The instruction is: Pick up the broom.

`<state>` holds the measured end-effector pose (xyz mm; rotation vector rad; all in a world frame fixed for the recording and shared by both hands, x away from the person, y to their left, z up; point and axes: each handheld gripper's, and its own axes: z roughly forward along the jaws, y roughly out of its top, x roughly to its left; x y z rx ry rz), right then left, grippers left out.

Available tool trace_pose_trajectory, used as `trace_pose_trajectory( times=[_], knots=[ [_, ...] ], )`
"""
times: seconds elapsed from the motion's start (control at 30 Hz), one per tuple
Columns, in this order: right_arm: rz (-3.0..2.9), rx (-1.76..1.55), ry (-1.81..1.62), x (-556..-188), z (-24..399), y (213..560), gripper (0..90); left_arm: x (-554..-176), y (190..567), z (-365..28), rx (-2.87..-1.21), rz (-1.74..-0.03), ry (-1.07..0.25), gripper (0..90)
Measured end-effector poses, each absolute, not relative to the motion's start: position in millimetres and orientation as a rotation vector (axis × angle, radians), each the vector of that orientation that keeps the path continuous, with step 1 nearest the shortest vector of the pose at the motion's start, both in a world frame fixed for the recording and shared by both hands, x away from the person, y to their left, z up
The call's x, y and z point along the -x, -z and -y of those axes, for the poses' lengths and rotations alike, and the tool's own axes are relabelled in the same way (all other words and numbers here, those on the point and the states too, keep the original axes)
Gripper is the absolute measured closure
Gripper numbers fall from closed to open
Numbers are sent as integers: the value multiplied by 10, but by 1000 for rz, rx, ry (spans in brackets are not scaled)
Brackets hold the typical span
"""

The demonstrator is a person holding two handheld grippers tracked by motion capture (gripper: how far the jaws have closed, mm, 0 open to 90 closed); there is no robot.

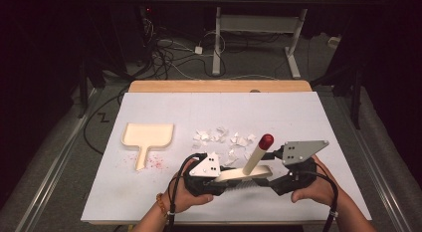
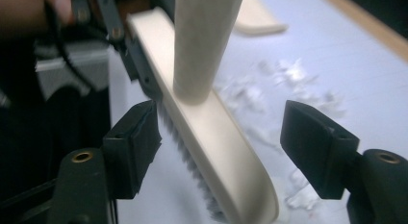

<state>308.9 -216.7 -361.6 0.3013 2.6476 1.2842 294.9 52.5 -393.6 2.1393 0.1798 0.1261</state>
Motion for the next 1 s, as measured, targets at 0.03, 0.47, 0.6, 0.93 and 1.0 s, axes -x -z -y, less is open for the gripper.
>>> trace_pose_trajectory(
  times=[0.03,0.47,0.6,0.93,1.0],
  knots=[
    [-2668,-273,-1265,-3084,2146,3642,301,-2940,3940,-519,-2147,-159,-114,651],
    [-2824,-117,-1299,-3064,1943,3875,596,-2959,3980,-535,-2132,-92,-3,649],
    [-2830,-83,-1334,-3076,1940,3889,666,-2996,3998,-554,-2097,-113,23,612],
    [-2779,-209,-1296,-3119,1943,3876,678,-3013,3982,-619,-2098,-285,-186,370],
    [-2765,-273,-1273,-3112,1963,3863,678,-3001,3961,-649,-2085,-318,-256,300]
  ],
)
